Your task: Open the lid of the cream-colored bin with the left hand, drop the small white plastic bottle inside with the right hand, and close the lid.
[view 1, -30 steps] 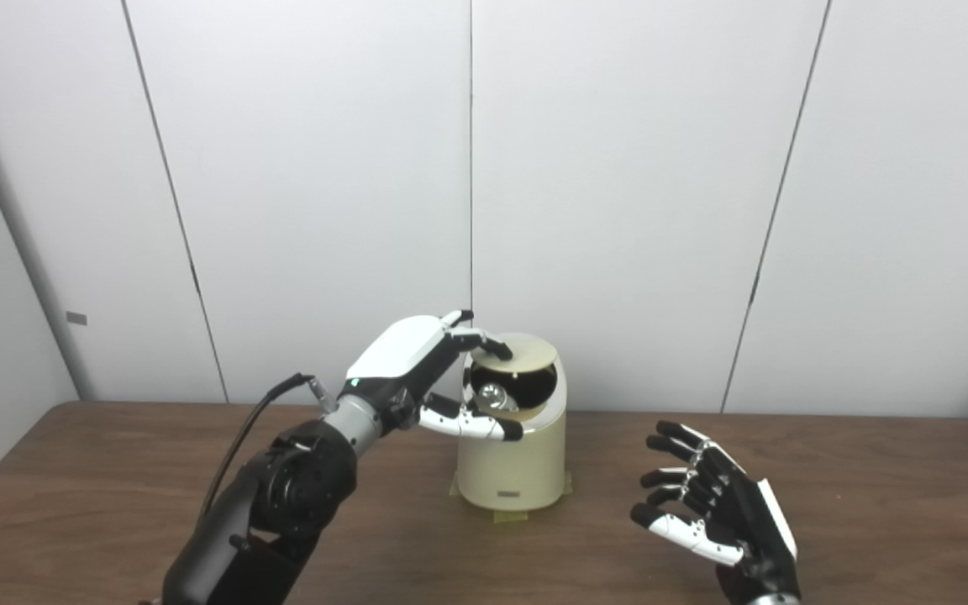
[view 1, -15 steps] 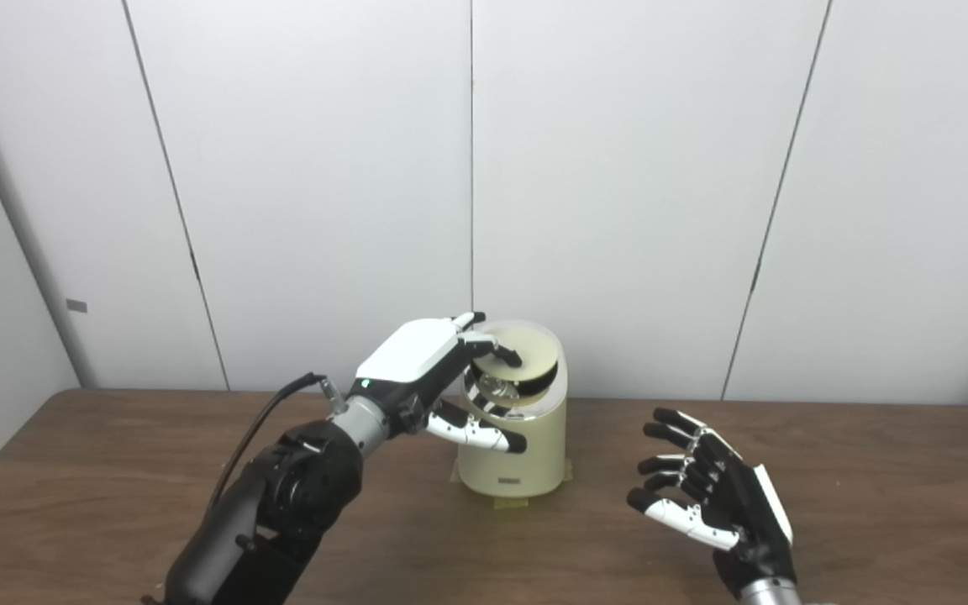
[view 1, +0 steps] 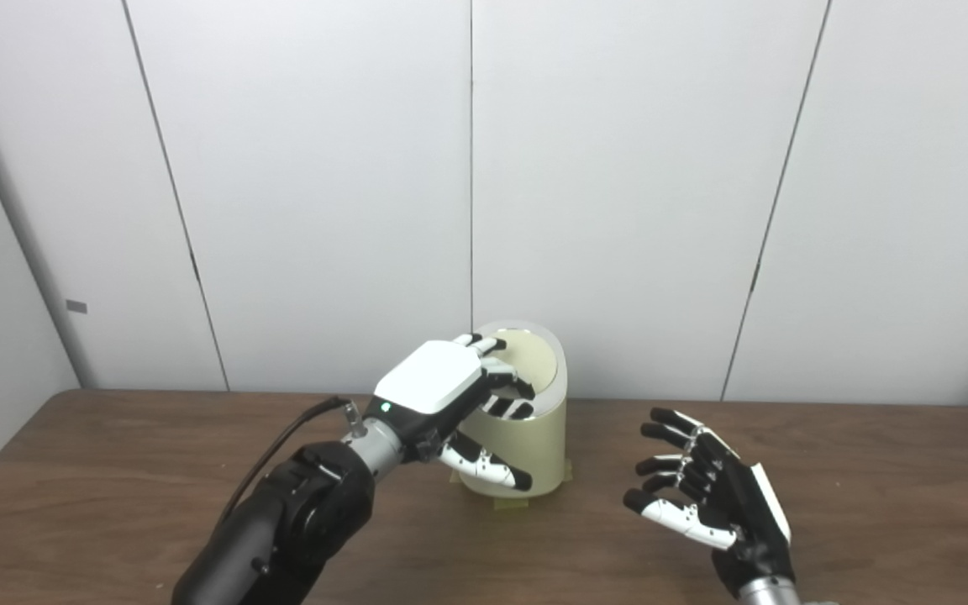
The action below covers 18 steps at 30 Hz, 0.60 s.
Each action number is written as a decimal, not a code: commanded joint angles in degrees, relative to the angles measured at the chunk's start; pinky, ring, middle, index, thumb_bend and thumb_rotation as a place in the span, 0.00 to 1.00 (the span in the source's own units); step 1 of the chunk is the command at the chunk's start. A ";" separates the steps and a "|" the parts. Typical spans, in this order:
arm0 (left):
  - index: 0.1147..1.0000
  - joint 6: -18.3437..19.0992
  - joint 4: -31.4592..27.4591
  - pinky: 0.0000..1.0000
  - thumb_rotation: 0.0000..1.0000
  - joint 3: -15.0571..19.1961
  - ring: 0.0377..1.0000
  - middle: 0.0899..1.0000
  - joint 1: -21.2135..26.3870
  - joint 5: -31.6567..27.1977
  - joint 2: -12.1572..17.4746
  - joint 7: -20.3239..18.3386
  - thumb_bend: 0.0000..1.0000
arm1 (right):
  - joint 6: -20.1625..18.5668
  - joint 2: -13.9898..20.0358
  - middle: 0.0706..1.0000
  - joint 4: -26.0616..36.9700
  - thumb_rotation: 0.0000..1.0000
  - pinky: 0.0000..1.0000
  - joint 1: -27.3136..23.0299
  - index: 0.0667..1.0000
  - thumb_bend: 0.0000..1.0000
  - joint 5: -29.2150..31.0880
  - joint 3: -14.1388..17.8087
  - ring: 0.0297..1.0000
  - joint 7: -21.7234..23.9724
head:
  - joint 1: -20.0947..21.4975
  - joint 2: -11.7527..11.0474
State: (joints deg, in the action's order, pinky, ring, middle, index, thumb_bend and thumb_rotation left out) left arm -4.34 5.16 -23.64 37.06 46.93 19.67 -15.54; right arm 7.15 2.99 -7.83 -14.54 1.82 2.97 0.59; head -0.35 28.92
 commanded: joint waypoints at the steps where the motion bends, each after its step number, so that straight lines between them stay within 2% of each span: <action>1: 0.73 1.78 -1.00 1.00 0.46 -1.21 0.96 0.76 2.05 3.46 1.22 -2.88 0.92 | 0.95 0.07 0.71 2.08 0.20 0.45 -1.91 0.73 0.87 0.08 -0.02 0.54 -0.05 | 0.00 0.08; 6: 0.72 5.65 -1.15 1.00 0.47 -2.97 0.98 0.76 2.23 6.87 1.25 -8.24 0.91 | 0.33 -0.14 0.71 2.92 0.18 0.45 -1.68 0.73 0.85 0.73 0.07 0.54 0.12 | 0.02 0.23; 13: 0.74 6.36 0.48 1.00 0.48 -3.18 0.97 0.77 1.93 6.44 0.96 -9.05 0.91 | 0.01 0.04 0.71 3.28 0.19 0.45 -1.55 0.73 0.85 0.06 -0.04 0.55 -0.13 | 0.06 0.39; 18: 0.73 5.71 1.18 1.00 0.48 -2.51 0.97 0.78 1.85 5.01 1.01 -8.20 0.91 | 0.08 0.04 0.71 3.01 0.20 0.45 -1.66 0.73 0.85 0.18 -0.06 0.56 -0.02 | 0.11 0.35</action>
State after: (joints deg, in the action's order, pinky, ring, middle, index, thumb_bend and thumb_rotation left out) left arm 0.03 3.63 -25.95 39.03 52.07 19.78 -20.90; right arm 6.73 2.98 -6.32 -14.42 1.90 2.96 0.60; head -0.26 29.27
